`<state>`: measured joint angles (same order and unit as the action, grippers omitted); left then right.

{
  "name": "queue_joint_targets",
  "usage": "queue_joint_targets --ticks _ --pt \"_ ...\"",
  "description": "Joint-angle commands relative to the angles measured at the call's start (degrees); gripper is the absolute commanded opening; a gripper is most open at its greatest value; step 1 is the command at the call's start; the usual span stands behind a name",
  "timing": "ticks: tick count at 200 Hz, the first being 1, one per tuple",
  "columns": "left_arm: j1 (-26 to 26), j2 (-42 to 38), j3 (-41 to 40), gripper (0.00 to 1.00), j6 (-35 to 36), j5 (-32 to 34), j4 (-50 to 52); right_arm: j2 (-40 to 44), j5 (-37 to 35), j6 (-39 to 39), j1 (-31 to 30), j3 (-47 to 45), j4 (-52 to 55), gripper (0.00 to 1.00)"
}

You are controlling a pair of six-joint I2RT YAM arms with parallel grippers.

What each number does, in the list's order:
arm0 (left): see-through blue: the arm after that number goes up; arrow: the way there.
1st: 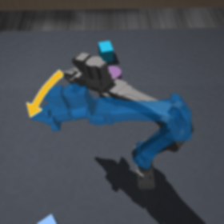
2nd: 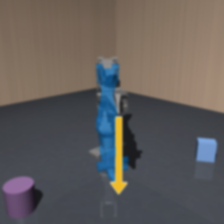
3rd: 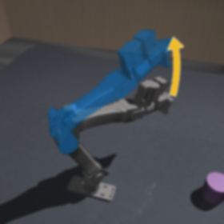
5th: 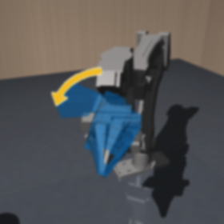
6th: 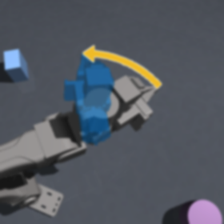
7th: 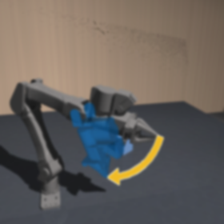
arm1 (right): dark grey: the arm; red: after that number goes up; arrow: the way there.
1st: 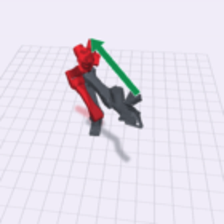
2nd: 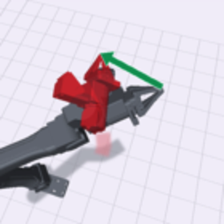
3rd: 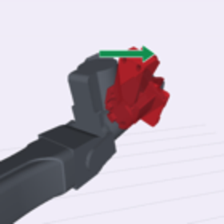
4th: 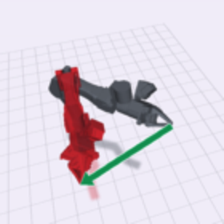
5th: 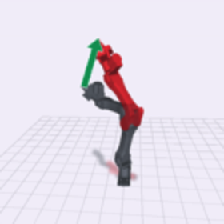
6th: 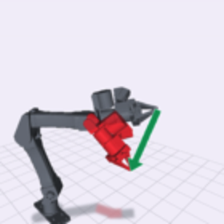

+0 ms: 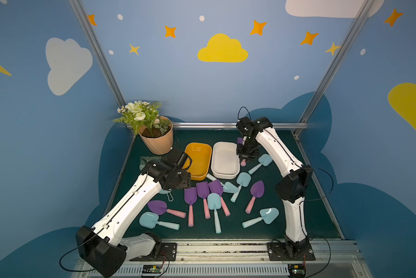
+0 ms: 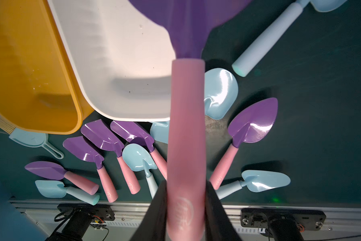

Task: Sort the small shovels by color and place them into the storage box
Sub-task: Place the shovel in the storage box.

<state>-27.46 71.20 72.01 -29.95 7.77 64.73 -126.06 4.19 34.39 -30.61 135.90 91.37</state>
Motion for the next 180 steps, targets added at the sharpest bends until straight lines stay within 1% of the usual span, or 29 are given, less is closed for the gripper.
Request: queue_joint_targets --ticks 1,32,95,147,180 --pt "0.72 -1.13 0.06 0.71 1.16 -1.09 1.80 -3.94 2.14 -0.55 -0.93 4.55 2.03 0.00" --pt "0.86 -1.18 -0.67 0.71 0.62 -1.35 1.39 -9.54 4.05 -0.21 -1.37 8.96 1.45 0.00" --pt "1.01 -1.52 -3.10 0.71 0.51 -1.71 0.23 -14.49 6.78 1.36 -1.58 9.25 -4.61 0.00" --pt "1.52 -2.45 -4.37 0.71 1.05 -1.75 0.14 -18.57 6.72 1.91 -1.73 11.58 -6.53 0.00" --pt "2.06 -2.85 -5.16 0.71 1.41 -1.97 0.07 -19.90 4.47 0.31 -1.68 11.69 -7.43 0.00"
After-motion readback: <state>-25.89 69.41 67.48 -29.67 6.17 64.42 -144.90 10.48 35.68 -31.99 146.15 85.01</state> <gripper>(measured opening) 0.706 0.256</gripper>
